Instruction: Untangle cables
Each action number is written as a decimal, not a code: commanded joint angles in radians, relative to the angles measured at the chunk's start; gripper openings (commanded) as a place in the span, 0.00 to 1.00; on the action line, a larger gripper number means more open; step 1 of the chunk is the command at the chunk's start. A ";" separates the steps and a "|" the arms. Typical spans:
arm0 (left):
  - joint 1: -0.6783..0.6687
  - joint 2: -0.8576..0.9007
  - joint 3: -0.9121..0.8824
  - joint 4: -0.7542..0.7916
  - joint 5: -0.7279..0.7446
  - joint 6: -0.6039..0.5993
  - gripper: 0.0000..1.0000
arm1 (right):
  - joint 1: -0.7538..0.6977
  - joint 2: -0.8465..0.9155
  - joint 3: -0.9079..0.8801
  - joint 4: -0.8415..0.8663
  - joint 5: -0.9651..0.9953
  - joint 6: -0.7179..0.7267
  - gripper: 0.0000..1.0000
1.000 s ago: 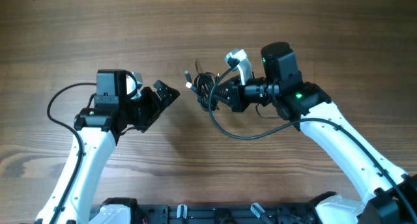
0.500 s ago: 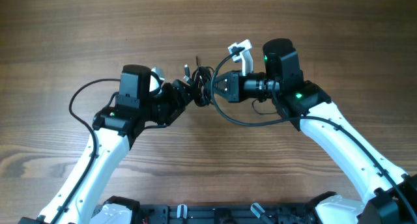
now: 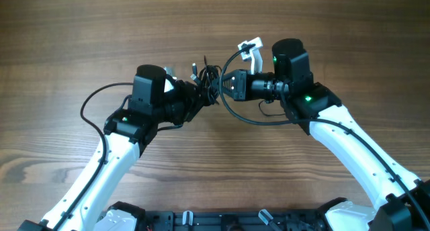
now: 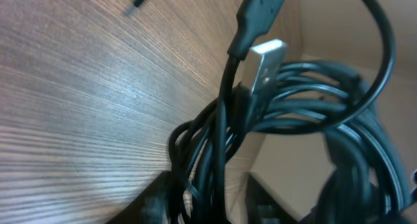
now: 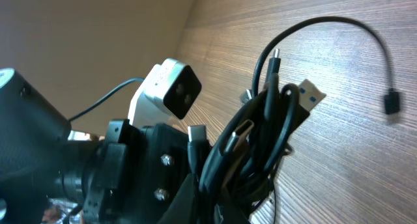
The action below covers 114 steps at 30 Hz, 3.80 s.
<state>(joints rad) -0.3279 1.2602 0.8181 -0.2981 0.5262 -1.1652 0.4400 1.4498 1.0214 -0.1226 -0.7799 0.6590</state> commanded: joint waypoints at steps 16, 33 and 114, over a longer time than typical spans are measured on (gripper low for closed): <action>0.013 -0.105 0.005 -0.069 -0.172 0.930 0.04 | -0.043 0.002 0.003 -0.334 0.251 -0.355 0.77; 0.011 -0.140 0.005 -0.247 -0.198 1.315 0.04 | -0.019 0.032 0.003 -0.077 -0.108 -0.546 0.54; 0.012 -0.138 0.005 -0.117 -0.339 0.600 0.04 | -0.030 -0.018 0.007 -0.218 0.151 -0.312 1.00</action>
<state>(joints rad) -0.3161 1.1286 0.8173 -0.4213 0.3771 -0.2916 0.4553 1.5219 1.0214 -0.3317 -0.6369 0.3439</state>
